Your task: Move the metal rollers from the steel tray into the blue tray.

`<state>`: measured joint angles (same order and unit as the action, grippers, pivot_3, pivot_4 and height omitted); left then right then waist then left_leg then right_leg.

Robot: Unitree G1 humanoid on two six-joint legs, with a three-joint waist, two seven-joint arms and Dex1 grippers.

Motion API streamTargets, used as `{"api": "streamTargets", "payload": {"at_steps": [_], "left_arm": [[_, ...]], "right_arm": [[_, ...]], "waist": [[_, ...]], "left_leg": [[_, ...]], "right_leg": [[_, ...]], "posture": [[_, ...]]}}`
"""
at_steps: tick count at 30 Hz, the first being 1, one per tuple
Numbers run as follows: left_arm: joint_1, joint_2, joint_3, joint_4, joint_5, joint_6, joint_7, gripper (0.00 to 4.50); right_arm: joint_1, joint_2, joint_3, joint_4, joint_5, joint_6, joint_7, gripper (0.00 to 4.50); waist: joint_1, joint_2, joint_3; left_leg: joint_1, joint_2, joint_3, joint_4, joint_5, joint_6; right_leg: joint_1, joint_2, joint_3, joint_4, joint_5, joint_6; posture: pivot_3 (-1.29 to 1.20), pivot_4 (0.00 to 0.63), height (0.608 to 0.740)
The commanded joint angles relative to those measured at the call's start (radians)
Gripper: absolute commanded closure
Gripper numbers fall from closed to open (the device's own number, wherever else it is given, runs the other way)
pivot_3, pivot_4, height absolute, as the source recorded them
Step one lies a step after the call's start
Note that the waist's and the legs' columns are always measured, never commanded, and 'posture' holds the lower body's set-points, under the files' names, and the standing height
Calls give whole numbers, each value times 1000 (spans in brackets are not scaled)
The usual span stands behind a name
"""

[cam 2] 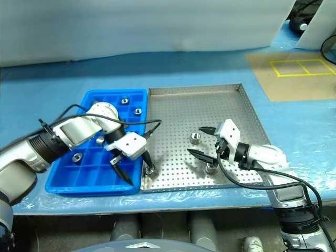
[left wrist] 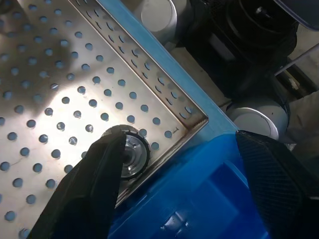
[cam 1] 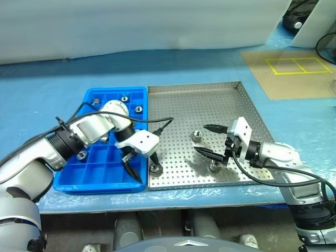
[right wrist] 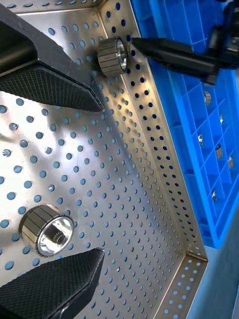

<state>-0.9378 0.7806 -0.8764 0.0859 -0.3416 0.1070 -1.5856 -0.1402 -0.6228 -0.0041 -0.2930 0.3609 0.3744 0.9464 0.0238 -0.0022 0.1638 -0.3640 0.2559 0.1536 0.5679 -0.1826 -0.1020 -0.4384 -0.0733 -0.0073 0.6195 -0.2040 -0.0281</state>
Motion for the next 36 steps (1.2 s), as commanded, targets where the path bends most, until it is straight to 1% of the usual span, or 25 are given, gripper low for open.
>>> {"api": "streamTargets", "payload": {"at_steps": [1,7,11,15,18,20,23,26,28,32,36], "left_arm": [[20,-16,96,-44,56,29,23,787],[42,-72,163,-43,142,61,58,787],[67,-67,156,-32,253,13,69,787],[110,-25,149,-89,290,-24,5,787],[135,-47,158,-103,336,-38,43,787],[142,-45,161,-120,347,-39,25,787],[134,-51,169,-69,389,-168,23,787],[128,-80,178,-20,424,-241,56,787],[129,-91,184,-10,433,-224,55,787],[135,-74,180,12,464,-277,40,787],[149,-73,181,-4,476,-290,42,787]], "right_arm": [[-5,5,5,-31,21,-10,2,0],[-10,10,12,-28,25,-7,-3,0],[-1,11,13,-30,25,-10,-5,0],[-1,13,9,-37,32,-1,-12,0],[3,9,7,-39,34,-1,-14,0],[4,7,5,-39,34,1,-16,0],[8,5,4,-43,37,5,-16,0],[6,5,6,-44,39,7,-18,0],[4,5,7,-43,39,8,-19,0],[4,4,8,-43,40,10,-18,0],[4,5,10,-40,40,10,-17,0]], "waist": [[-1,0,0],[-1,0,0],[-2,0,0],[-10,1,-1],[-12,2,-1],[-12,3,-2],[-13,3,-2],[-14,3,-2],[-14,3,-2],[-11,3,-2],[-12,4,-3]], "left_leg": [[0,0,0,0,0,0],[1,0,0,1,0,0],[2,0,0,1,0,0],[5,0,0,0,0,0],[9,0,1,-2,0,0],[13,0,2,-3,0,0],[15,0,3,-3,0,0],[15,0,3,-3,0,0],[15,0,3,-3,0,0],[15,0,3,-2,0,0],[16,0,3,-3,0,0]], "right_leg": [[0,0,0,0,0,0],[1,0,0,1,0,0],[1,0,0,1,0,0],[3,0,1,1,0,0],[4,1,3,1,0,0],[7,1,4,1,0,0],[7,2,6,1,0,0],[7,3,6,1,0,1],[7,3,7,1,0,1],[7,3,7,1,0,1],[7,3,7,1,0,1]], "posture": [[-226,150,740],[-222,150,740],[-226,150,740],[-229,150,740],[-229,150,740],[-231,150,740],[-230,150,740],[-229,150,740],[-227,150,740],[-222,150,740],[-216,150,740]]}}
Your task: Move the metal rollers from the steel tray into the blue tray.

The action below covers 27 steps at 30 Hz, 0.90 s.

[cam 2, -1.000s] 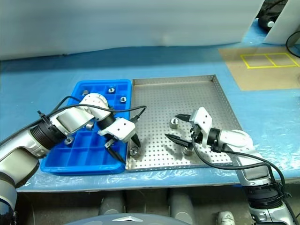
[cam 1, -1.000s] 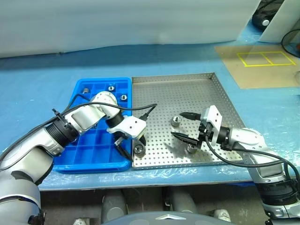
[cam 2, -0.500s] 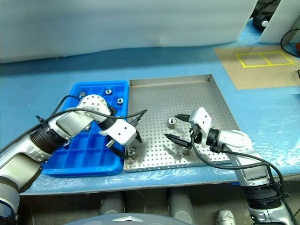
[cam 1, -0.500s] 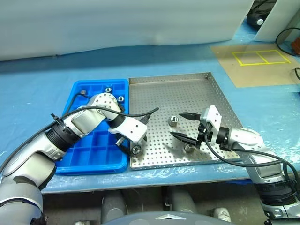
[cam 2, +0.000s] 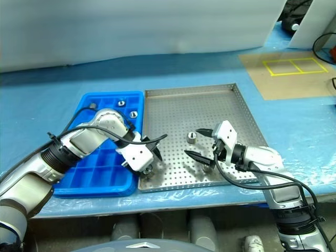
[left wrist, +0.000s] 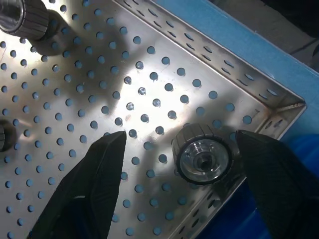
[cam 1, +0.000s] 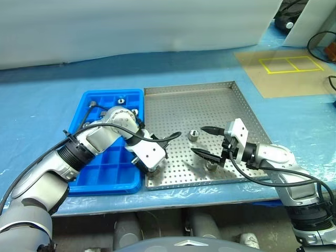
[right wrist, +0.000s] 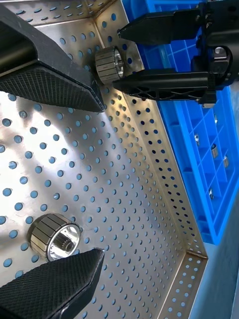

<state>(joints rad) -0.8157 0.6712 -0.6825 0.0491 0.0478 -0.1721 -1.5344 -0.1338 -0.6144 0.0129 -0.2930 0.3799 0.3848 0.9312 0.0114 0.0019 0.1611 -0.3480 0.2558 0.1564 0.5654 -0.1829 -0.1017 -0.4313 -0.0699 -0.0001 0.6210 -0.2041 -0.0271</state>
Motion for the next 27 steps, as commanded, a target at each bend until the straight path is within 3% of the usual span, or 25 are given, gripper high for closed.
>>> {"api": "streamTargets", "payload": {"at_steps": [1,5,8,13,17,19,23,27], "left_arm": [[27,39,-14,34,94,-24,-12,787],[28,32,-6,47,99,-27,-5,787],[36,-7,25,6,48,117,15,787],[-13,-96,107,-153,-154,737,7,787],[-103,-70,107,-193,-232,1080,-7,787],[-123,-41,75,-199,-226,1115,1,787],[-117,36,-16,-225,-114,970,27,787],[-127,75,-93,-267,-82,1053,24,787]], "right_arm": [[-2,-3,-6,-40,20,0,-2,0],[-3,-2,-1,-34,17,-2,3,0],[-5,-1,-2,-28,15,-5,4,0],[-6,-2,2,-27,13,-5,7,0],[-5,-2,7,-21,9,-10,10,0],[-3,0,11,-20,8,-11,10,0],[-1,7,18,-20,9,-11,7,0],[-6,12,29,-10,6,-15,10,0]], "waist": [[0,0,0],[0,1,0],[0,1,-1],[4,0,0],[5,0,0],[3,0,0],[4,0,0],[6,0,0]], "left_leg": [[0,0,0,0,0,0],[1,0,0,0,0,0],[1,0,0,0,0,0],[-2,-1,0,1,-1,1],[-5,-2,0,-1,-1,2],[-5,-3,0,-3,-1,2],[-6,-3,1,-4,-2,3],[-6,-4,0,-4,-2,3]], "right_leg": [[0,0,0,0,0,0],[0,0,0,0,-3,5],[0,0,0,1,-2,5],[-2,-1,1,0,1,0],[-7,-1,1,-2,1,-1],[-6,0,1,-4,1,-1],[-5,0,2,-7,1,0],[-5,-2,1,-8,1,0]], "posture": [[-213,150,740],[-210,150,740],[-209,150,740],[-203,150,740],[-195,150,740],[-191,150,740],[-182,150,740],[-170,150,740]]}}
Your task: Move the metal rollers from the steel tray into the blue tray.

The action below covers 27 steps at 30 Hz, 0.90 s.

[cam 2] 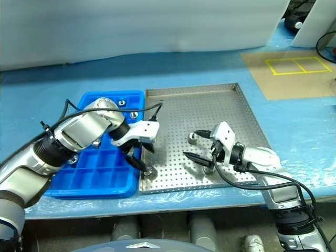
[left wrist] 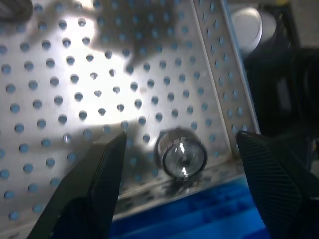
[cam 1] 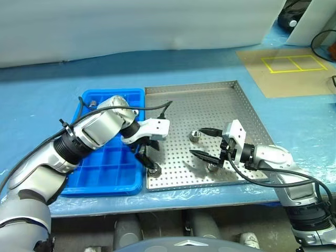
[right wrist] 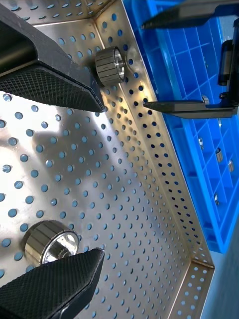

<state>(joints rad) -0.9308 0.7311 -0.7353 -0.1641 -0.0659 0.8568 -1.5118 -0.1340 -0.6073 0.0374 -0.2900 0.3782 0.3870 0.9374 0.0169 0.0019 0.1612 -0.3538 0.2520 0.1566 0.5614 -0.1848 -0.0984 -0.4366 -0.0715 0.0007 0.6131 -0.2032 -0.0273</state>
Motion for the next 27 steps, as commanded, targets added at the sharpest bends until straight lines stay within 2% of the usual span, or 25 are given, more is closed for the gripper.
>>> {"api": "streamTargets", "payload": {"at_steps": [1,5,7,12,27], "left_arm": [[-12,19,-53,-68,30,52,1,787],[-8,-3,-67,-99,14,155,34,787],[-14,-51,-61,-69,15,198,84,787],[-30,-76,-66,-59,-3,221,105,787],[12,-25,-135,-21,69,2,120,787]], "right_arm": [[-9,6,7,-9,7,-20,4,0],[-17,10,15,4,3,-27,5,0],[-21,13,20,8,3,-29,7,0],[-28,14,28,12,0,-32,9,0],[-40,18,27,20,-1,-34,7,0]], "waist": [[2,0,0],[4,0,0],[4,0,0],[5,0,0],[5,0,0]], "left_leg": [[0,0,0,0,0,0],[0,-1,0,0,0,1],[-1,-1,0,0,0,1],[-2,-2,0,1,0,1],[-3,-3,-1,0,0,1]], "right_leg": [[0,0,0,0,0,0],[1,-2,-1,-1,0,0],[1,-2,-1,-1,0,0],[2,-2,-1,-1,0,0],[2,-2,-1,-3,1,1]], "posture": [[-164,150,740],[-156,150,740],[-155,150,740],[-152,150,740],[-152,150,740]]}}
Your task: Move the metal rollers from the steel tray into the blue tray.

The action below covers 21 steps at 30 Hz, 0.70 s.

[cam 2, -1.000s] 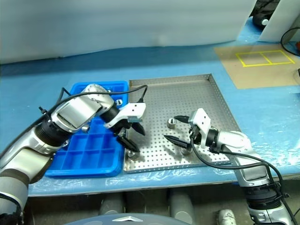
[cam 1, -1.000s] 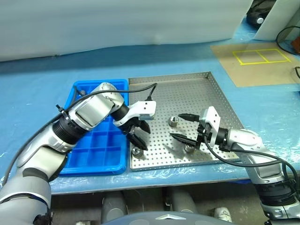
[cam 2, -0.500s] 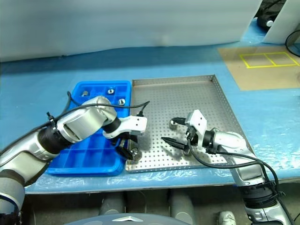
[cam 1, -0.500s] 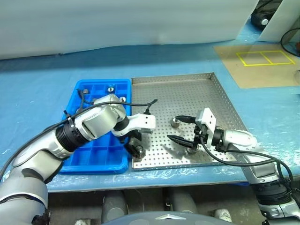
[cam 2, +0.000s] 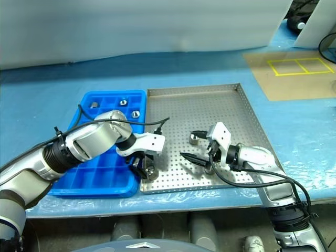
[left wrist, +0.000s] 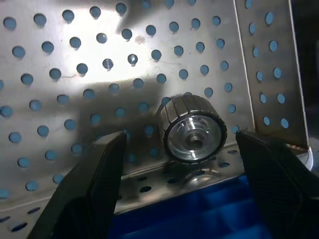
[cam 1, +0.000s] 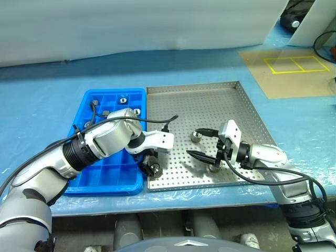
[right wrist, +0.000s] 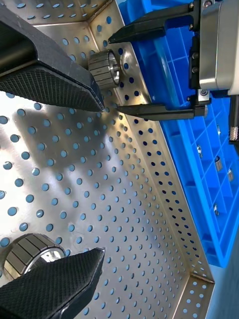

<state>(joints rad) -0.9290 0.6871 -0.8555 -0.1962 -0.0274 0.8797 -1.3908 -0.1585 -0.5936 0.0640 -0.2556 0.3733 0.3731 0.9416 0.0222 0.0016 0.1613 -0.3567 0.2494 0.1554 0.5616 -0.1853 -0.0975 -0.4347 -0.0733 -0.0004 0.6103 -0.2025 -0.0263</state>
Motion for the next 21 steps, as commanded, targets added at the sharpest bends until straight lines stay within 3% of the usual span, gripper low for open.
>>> {"api": "streamTargets", "payload": {"at_steps": [1,5,8,21], "left_arm": [[13,17,-17,16,34,-15,2,787],[28,12,-23,36,56,-31,19,1623],[36,13,-28,34,62,-19,20,2622],[57,8,-1,33,81,-55,34,2722]], "right_arm": [[-17,4,1,-14,4,-21,3,0],[-17,4,-1,-12,4,-23,2,0],[-15,2,-4,-15,5,-21,1,0],[-24,1,-8,-12,5,-22,-2,0]], "waist": [[-1,0,0],[-3,0,0],[-5,1,0],[-5,1,-1]], "left_leg": [[0,0,0,0,0,0],[1,0,0,0,0,0],[3,1,0,0,0,0],[7,0,0,-1,0,0]], "right_leg": [[0,0,0,0,0,0],[1,0,0,0,0,0],[2,0,0,0,0,0],[7,0,0,-1,0,0]], "posture": [[-152,150,740],[-153,150,740],[-154,150,740],[-148,150,740]]}}
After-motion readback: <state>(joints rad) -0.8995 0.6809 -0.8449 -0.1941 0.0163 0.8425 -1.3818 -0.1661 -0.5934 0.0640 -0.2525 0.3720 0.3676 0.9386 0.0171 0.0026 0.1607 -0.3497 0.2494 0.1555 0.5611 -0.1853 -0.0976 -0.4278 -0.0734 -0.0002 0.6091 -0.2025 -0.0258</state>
